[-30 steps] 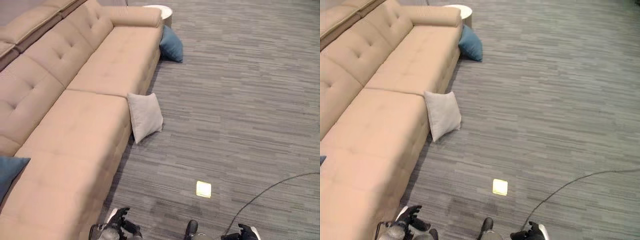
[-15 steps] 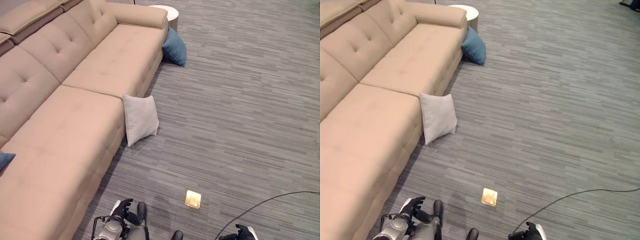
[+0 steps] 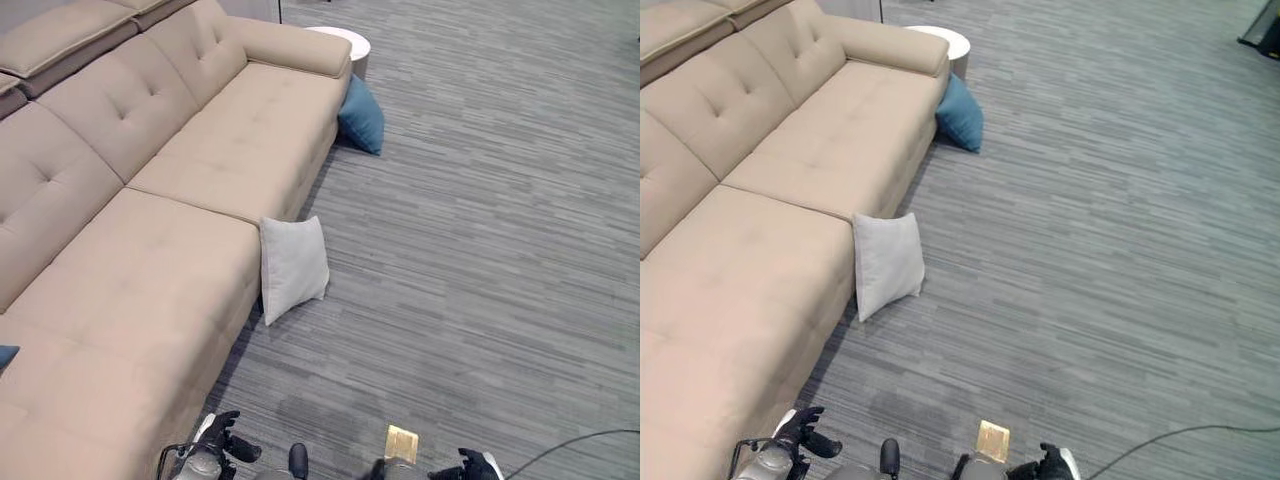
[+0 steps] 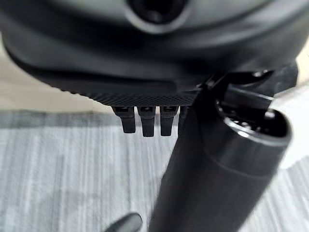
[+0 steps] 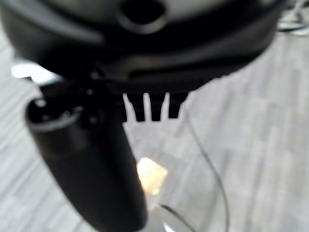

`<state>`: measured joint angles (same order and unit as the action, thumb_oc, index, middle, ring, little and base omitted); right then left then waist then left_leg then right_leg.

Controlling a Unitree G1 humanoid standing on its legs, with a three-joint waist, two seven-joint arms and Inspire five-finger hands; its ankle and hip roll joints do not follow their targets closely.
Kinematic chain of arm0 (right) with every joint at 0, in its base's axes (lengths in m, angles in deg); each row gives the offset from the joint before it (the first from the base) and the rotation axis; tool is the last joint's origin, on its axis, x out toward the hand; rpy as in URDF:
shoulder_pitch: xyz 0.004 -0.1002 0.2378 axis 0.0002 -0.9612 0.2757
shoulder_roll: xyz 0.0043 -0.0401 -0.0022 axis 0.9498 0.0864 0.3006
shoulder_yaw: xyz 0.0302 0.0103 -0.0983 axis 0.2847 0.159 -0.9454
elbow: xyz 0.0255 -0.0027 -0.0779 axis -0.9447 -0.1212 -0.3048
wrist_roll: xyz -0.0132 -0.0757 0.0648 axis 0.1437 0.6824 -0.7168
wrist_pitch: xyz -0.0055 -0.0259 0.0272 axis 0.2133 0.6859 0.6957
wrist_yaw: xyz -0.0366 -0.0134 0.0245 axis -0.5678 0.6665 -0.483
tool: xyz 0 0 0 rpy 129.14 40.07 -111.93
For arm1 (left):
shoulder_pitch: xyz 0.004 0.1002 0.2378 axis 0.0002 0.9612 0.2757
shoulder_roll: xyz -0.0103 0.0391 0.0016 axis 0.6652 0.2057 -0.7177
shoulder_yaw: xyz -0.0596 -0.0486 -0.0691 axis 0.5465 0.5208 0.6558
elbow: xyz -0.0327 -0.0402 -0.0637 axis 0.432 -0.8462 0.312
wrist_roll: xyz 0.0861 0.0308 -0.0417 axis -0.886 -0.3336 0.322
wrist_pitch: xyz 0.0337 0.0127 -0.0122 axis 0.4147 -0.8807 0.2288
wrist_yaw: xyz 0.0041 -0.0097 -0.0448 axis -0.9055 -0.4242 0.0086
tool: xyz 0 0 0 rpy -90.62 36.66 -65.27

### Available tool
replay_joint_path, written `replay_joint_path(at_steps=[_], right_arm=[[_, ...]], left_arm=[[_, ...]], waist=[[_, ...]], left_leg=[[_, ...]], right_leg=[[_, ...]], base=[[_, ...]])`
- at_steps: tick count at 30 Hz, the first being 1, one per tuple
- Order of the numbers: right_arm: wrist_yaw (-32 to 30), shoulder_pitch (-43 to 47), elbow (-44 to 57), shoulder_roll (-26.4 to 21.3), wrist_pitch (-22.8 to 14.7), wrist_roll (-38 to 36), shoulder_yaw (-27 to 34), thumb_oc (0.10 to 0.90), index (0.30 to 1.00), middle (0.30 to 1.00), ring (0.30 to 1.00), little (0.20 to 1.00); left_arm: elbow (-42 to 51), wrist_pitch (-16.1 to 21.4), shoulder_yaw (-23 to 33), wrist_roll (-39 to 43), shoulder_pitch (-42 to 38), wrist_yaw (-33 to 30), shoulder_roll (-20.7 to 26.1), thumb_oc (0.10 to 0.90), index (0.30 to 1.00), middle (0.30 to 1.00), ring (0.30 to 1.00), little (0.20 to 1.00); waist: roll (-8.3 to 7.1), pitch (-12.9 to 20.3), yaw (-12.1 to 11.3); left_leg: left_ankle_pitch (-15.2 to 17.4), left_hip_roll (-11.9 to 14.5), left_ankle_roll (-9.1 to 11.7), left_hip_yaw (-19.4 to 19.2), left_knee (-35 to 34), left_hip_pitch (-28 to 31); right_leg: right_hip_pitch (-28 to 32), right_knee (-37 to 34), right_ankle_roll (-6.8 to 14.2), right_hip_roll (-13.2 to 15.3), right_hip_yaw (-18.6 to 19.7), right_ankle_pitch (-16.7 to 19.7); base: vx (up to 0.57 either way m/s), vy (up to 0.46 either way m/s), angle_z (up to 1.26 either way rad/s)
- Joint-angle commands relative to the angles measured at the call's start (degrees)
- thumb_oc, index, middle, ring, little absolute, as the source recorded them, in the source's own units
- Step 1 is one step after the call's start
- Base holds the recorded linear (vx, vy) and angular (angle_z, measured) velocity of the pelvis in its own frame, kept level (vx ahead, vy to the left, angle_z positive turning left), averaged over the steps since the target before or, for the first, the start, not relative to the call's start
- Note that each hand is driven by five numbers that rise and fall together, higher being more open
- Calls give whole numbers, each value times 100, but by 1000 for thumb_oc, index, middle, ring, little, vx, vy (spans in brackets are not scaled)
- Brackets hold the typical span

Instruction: Pick up all the scattered cushions and arrange them neatly on the sofa.

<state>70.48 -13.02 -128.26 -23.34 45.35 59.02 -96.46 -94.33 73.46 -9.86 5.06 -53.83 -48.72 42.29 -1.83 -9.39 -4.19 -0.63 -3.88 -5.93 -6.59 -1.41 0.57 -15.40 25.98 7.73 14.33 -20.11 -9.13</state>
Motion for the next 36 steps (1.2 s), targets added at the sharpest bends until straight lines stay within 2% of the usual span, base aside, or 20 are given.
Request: replay_joint_path(at_steps=[1, 2, 6, 8, 10, 12, 13, 16, 17, 18, 19, 22, 24, 25, 27, 28, 30, 33, 35, 36], right_arm=[[-93, 14, 102, -371, -53, 50, 21, 800, 900, 900, 900, 900], [-86, 16, 115, -388, -45, 80, 2, 800, 900, 900, 900, 900], [-66, -21, 122, -395, -50, 121, -17, 800, 900, 900, 900, 900], [-62, -50, 100, -389, -72, 96, -16, 800, 900, 900, 900, 900], [-76, -97, 18, -406, -84, 72, 15, 800, 900, 900, 900, 900], [-104, -91, 13, -440, -162, -39, 36, 800, 900, 900, 900, 900], [-103, -88, 13, -436, -162, -39, 37, 800, 900, 900, 900, 900], [-147, -60, 18, -499, -189, -109, -12, 800, 900, 900, 900, 900], [-147, -57, 17, -495, -189, -108, -11, 800, 900, 900, 900, 900], [-135, -77, -3, -507, -171, -110, -44, 800, 900, 900, 900, 900], [-123, -84, -3, -517, -166, -125, -44, 800, 900, 900, 900, 900], [-138, -128, 22, -516, -183, -148, -47, 800, 900, 900, 900, 900], [-146, -146, 1, -518, -176, -143, -61, 800, 900, 900, 900, 900], [-178, -162, -11, -513, -165, -139, -75, 800, 900, 900, 900, 900], [-203, -158, -3, -497, -161, -162, -97, 800, 900, 900, 900, 900], [-186, -171, 5, -488, -145, -154, -108, 800, 900, 900, 900, 900], [-148, -181, 9, -448, -121, -100, -170, 800, 900, 900, 900, 900], [-134, -192, -9, -393, -113, -41, -213, 800, 900, 900, 900, 900], [-89, -176, -11, -331, -93, 35, -217, 800, 900, 900, 900, 900], [-39, -143, -29, -310, -80, 83, -223, 800, 900, 900, 900, 900]], left_arm=[[-32, 207, 42, -106, -111, -58, -135, 800, 900, 900, 900, 900], [-77, 224, 64, -117, -123, -60, -158, 800, 900, 900, 900, 900], [-209, 243, 119, -159, -99, -67, -185, 800, 900, 900, 900, 900], [-238, 238, 129, -151, -95, -69, -202, 800, 900, 900, 900, 900], [-241, 237, 166, -70, -51, -50, -258, 800, 900, 900, 900, 900], [-237, 240, 117, -23, -83, -23, -323, 800, 900, 900, 900, 900], [-237, 240, 117, -23, -86, -23, -319, 800, 900, 900, 900, 900], [-144, 225, 49, 40, -119, -16, -367, 800, 900, 900, 900, 900], [-144, 225, 49, 40, -122, -16, -364, 800, 900, 900, 900, 900], [-112, 235, -13, 47, -140, -15, -385, 800, 900, 900, 900, 900], [-110, 231, -57, 41, -169, -19, -403, 800, 900, 900, 900, 900], [-88, 216, -173, -16, -228, -16, -451, 800, 900, 900, 900, 900], [-93, 215, -206, -49, -251, -18, -470, 800, 900, 900, 900, 900], [-82, 215, -253, -109, -270, -20, -482, 800, 900, 900, 900, 900], [-54, 224, -280, -121, -278, -16, -462, 800, 900, 900, 900, 900], [-62, 218, -267, -110, -254, -10, -453, 800, 900, 900, 900, 900], [-56, 189, -219, -112, -178, -3, -409, 800, 900, 900, 900, 900], [-111, 170, -134, -113, -99, -5, -369, 800, 900, 900, 900, 900], [-165, 163, -14, -105, -21, -4, -304, 800, 900, 900, 900, 900], [-133, 167, 41, -61, -15, 2, -250, 800, 900, 900, 900, 900]], waist=[[79, -32, 34], [54, -75, 105], [-17, -38, 148], [-33, -6, 174], [-34, 104, 173], [-15, 88, 172], [-33, 108, 191], [-46, -3, 110], [-68, 14, 128], [-89, -23, 97], [-98, -41, 100], [-157, -38, 102], [-137, -56, 90], [-75, -37, 56], [-25, -47, -13], [-15, -38, -24], [-52, 18, -50], [-123, 105, -114], [-212, 213, -231], [-246, 205, -291]], left_leg=[[569, 249, 458, 19, 638, -273], [646, 196, 509, 99, 640, -150], [783, 157, 599, 120, 588, 53], [838, 179, 628, 154, 596, 116], [923, 318, 763, 210, 716, 200], [739, 587, 1035, 153, 1627, -69], [716, 567, 1030, 168, 1625, -104], [419, 804, 1155, 136, 2635, -528], [387, 777, 1148, 146, 2613, -550], [246, 817, 1123, 172, 2845, -721], [271, 795, 1097, 197, 2857, -840], [550, 687, 985, 90, 2376, -1065], [512, 677, 981, 14, 2070, -1155], [93, 656, 995, -98, 1339, -1301], [-256, 621, 1046, -176, 1001, -1487], [-286, 634, 1049, -279, 917, -1471], [-220, 634, 990, -369, 952, -1376], [-142, 539, 911, -298, 991, -1338], [52, 446, 772, -383, 956, -1176], [206, 377, 667, -395, 962, -1056]], right_leg=[[465, -1269, 106, -161, -14, 1021], [307, -1662, 199, -90, 64, 1275], [449, -2087, 282, -37, -111, 1502], [489, -2121, 232, -103, -28, 1476], [629, -2186, 161, -229, -72, 1424], [934, -2354, -13, -430, -132, 1255], [910, -2358, -13, -409, -145, 1265], [1208, -2530, -237, -600, -177, 1075], [1186, -2531, -234, -574, -189, 1082], [1331, -2607, -325, -671, -153, 976], [1391, -2659, -343, -708, -139, 941], [1532, -2775, -297, -740, -124, 862], [1614, -2812, -280, -783, -112, 829], [1735, -2884, -258, -907, -94, 759], [1865, -2917, -263, -1049, -31, 677], [1910, -2898, -275, -1111, 2, 614], [1993, -2825, -309, -1155, 63, 506], [2049, -2691, -308, -1148, 85, 398], [2062, -2318, -217, -1045, 108, 292], [1931, -1746, -72, -901, 73, 298]], base=[[279, -172, 15], [204, -127, 11], [208, -158, 25], [209, -172, 7], [286, -303, 14], [218, -308, 39], [65, -166, 29], [77, -173, 6], [133, -166, -7], [133, -131, -10], [210, -169, -5], [179, -70, 1], [164, -17, 17], [192, -1, 19], [216, -8, 4], [191, 8, -6], [183, 36, -11], [231, 52, -31], [316, 126, -32], [178, 105, -17]])
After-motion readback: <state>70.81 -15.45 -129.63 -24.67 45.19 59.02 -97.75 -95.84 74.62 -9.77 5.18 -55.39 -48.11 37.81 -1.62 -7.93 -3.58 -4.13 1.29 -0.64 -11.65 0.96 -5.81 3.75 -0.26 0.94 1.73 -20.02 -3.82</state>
